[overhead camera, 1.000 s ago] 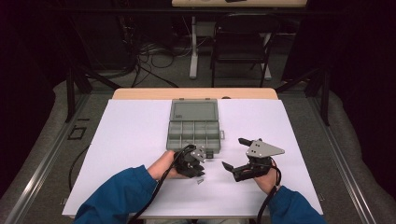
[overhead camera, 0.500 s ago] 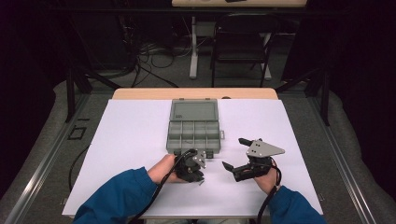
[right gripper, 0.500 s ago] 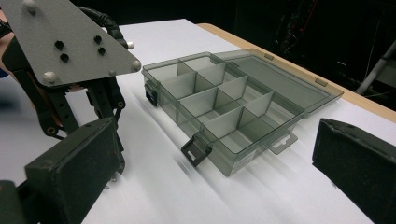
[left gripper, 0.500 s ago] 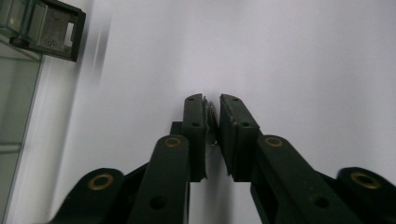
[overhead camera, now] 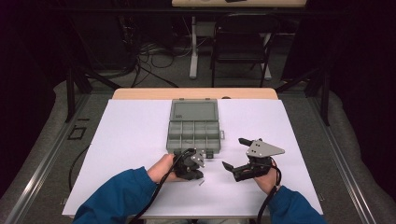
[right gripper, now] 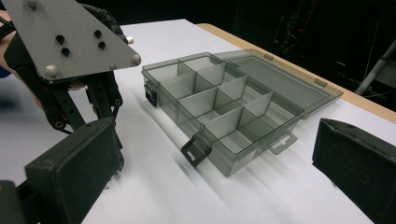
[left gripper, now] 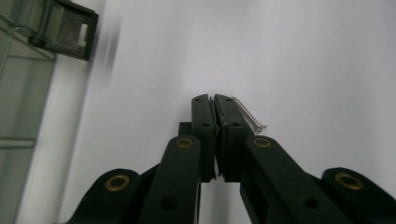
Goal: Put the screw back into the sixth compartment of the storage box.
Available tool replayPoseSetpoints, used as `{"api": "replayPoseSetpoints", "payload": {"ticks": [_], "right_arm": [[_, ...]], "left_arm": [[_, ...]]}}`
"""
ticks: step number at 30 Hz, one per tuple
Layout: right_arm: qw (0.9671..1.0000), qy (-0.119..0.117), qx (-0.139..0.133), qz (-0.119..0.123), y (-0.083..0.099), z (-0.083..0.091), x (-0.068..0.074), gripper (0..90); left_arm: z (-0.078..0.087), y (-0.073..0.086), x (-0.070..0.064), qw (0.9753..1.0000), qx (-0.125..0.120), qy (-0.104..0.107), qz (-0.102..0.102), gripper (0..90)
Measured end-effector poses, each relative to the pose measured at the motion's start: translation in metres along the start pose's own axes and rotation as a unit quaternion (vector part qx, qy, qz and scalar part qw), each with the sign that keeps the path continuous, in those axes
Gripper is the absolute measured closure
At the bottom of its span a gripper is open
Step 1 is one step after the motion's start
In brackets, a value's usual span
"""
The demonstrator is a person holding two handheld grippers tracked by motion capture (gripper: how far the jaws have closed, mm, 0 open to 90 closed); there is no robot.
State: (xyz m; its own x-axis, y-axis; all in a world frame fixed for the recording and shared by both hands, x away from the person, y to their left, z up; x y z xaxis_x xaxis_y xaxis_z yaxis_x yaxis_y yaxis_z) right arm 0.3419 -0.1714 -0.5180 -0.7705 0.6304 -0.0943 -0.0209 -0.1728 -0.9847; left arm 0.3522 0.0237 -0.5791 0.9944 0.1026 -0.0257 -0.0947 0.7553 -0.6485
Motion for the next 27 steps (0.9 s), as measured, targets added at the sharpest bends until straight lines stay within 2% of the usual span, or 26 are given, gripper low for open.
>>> {"api": "replayPoseSetpoints", "payload": {"ticks": [7, 27], "right_arm": [[1.0, 0.001, -0.001, 0.0, 0.0, 0.0, 0.0, 0.0], [1.0, 0.001, -0.003, 0.002, 0.0, 0.0, 0.0, 0.0]], "left_arm": [[0.009, 0.0, 0.009, 0.9998, -0.012, -0.016, 0.009, 87.6], [0.022, 0.006, 0.023, 0.9989, -0.018, -0.035, 0.025, 87.6]]}}
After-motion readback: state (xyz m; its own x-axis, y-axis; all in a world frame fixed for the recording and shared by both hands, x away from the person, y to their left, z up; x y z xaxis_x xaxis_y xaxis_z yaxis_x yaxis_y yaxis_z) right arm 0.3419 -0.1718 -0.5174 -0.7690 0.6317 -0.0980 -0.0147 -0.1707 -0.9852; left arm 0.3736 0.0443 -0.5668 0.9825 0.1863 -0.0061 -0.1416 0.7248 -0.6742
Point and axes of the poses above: each handheld gripper's, and its own axes: z roughly backward along the jaws, y roughly out of its underside, x roughly to its left, the point moved 5 cm from there along -z, roughly forward along the jaws, and after that the axes turned 12 degrees about -x, right-handed, at the moved point
